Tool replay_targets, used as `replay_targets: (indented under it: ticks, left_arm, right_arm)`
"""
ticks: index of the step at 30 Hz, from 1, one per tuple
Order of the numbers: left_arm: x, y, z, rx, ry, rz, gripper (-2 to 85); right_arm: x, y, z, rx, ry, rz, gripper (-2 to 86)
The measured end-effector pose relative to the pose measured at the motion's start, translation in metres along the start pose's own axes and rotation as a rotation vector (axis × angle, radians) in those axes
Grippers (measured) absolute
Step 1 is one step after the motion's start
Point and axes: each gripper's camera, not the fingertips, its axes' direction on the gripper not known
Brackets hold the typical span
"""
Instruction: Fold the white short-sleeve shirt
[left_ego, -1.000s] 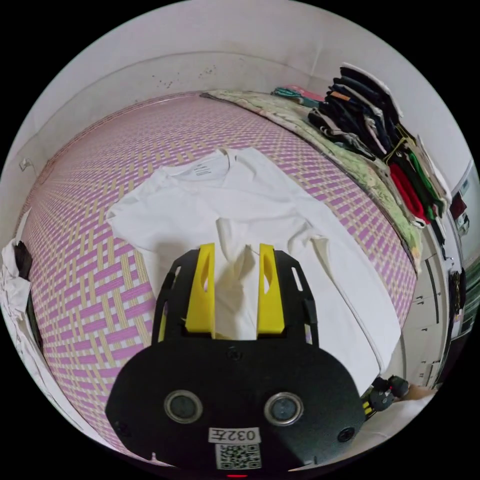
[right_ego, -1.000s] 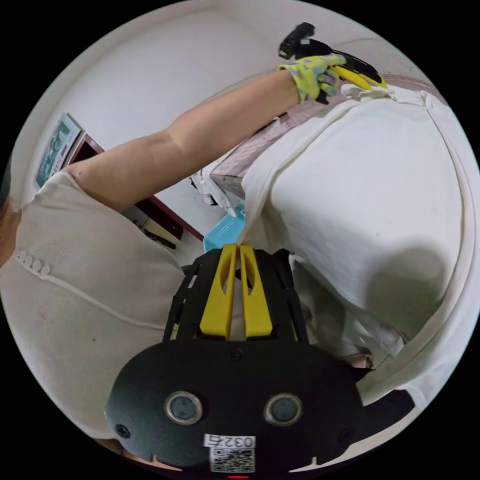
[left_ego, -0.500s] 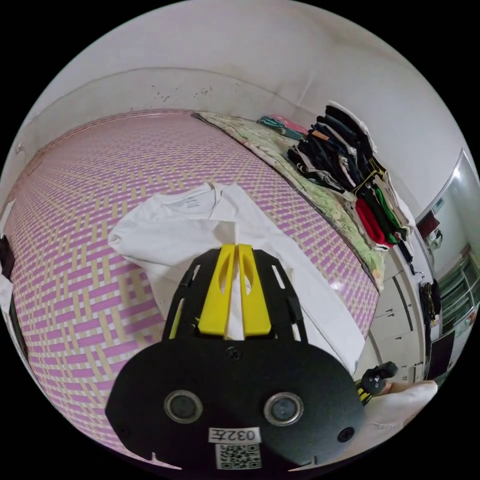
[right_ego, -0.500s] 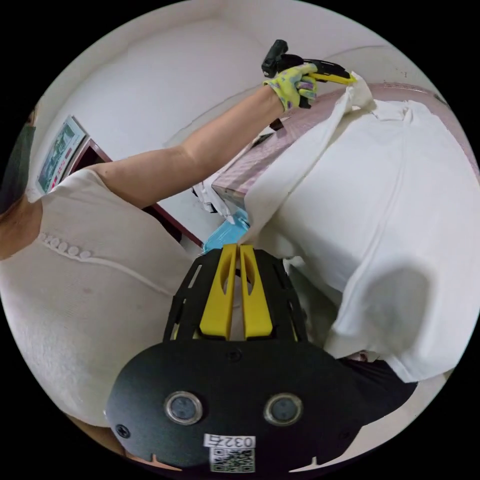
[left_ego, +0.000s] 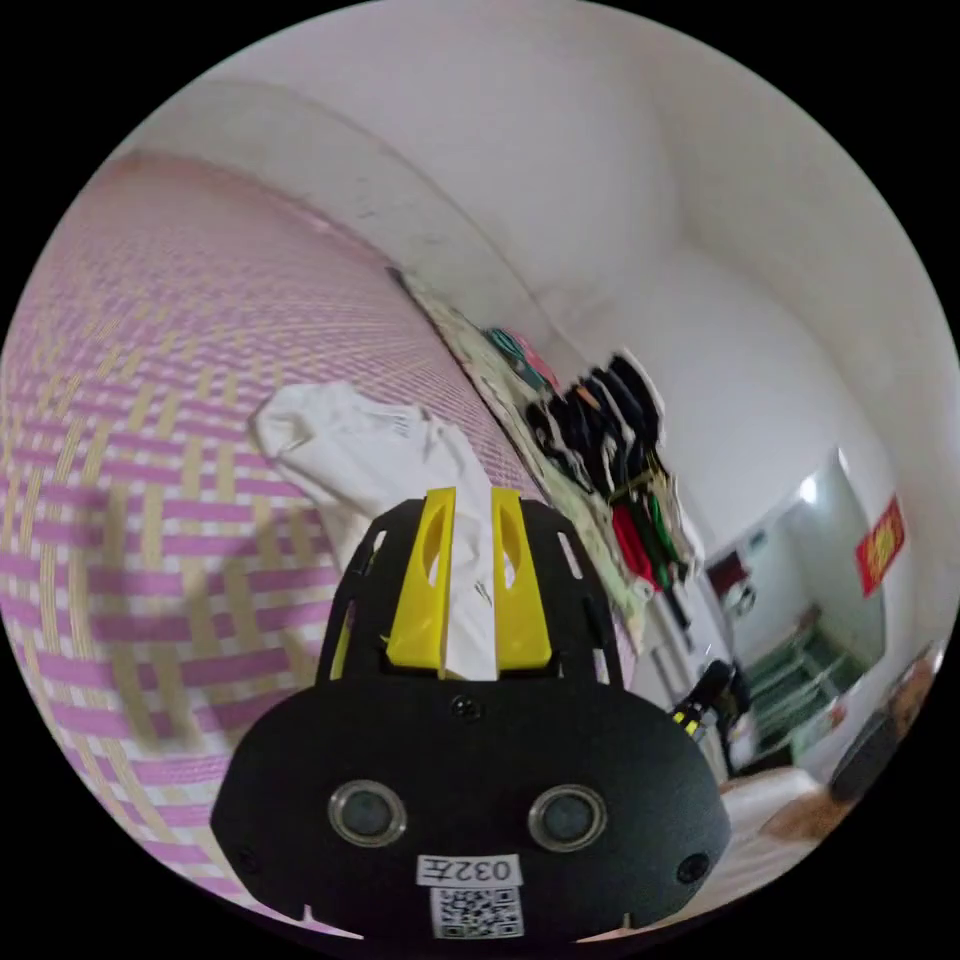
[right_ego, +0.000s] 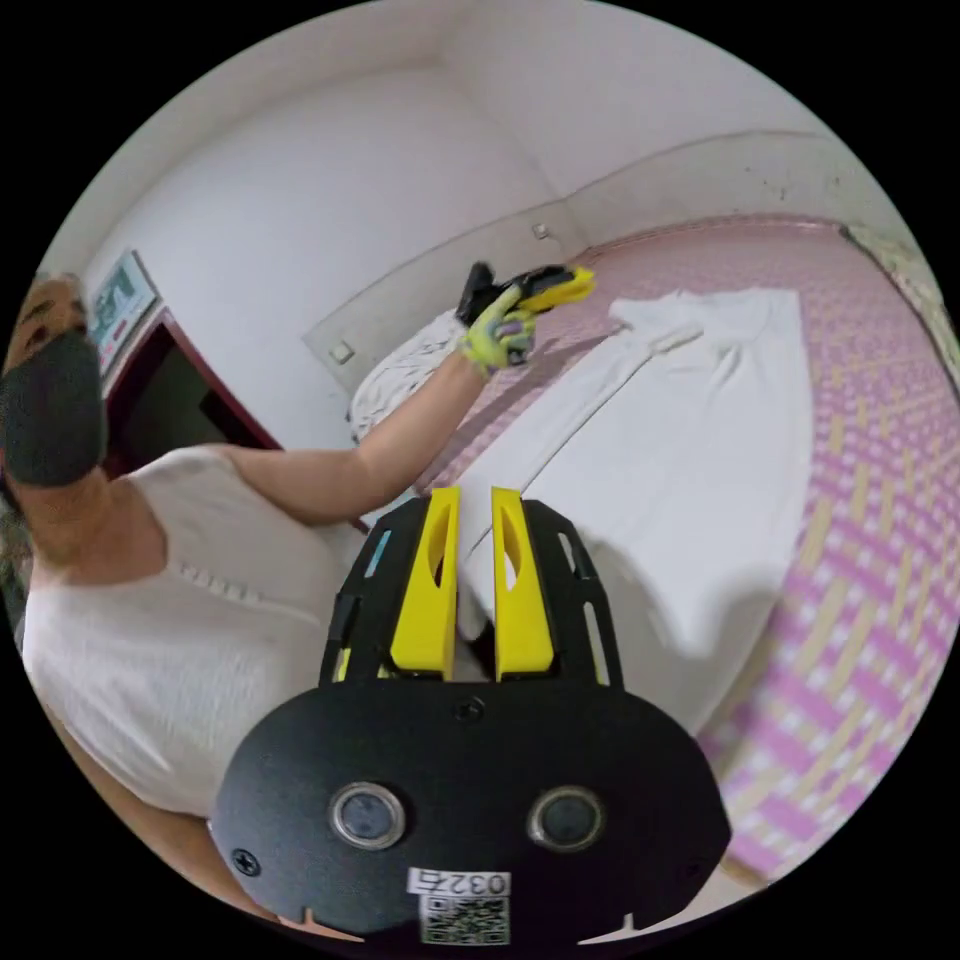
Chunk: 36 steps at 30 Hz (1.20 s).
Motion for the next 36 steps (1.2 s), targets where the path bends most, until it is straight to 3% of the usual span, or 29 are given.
replay_targets:
  ticks: [4,8,14,18,21,25,32,36]
  left_arm:
    - [-0.053,-0.001,-0.011,0.106,0.029,-0.093,2.3]
    - [-0.073,-0.025,0.0,0.014,0.115,-0.137,2.1]
    - [-0.07,-0.052,0.019,-0.151,0.008,-0.13,0.1]
    - [-0.068,-0.062,0.029,-0.211,-0.066,-0.11,-0.8]
    - [-0.07,-0.067,0.04,-0.235,-0.01,-0.113,-1.1]
    - [-0.069,-0.073,0.051,-0.267,-0.059,-0.109,-1.4]
    - [-0.069,-0.077,0.072,-0.319,-0.145,-0.104,-1.4]
    - [-0.068,-0.077,0.077,-0.324,-0.164,-0.093,-1.0]
  right_arm:
    - [0.031,-0.11,0.033,0.01,0.111,-0.021,5.6]
    - [0.087,-0.213,0.088,-0.08,0.234,0.028,5.5]
    - [0.177,-0.306,0.156,-0.169,0.2,0.224,6.8]
    - [0.196,-0.337,0.186,-0.193,0.205,0.258,7.4]
    - [0.199,-0.351,0.208,-0.232,0.18,0.246,6.7]
    - [0.175,-0.363,0.214,-0.23,0.196,0.135,0.1]
    - [0.094,-0.364,0.132,0.045,0.122,-0.031,-1.0]
    - [0.086,-0.347,0.097,0.127,0.333,0.036,-0.8]
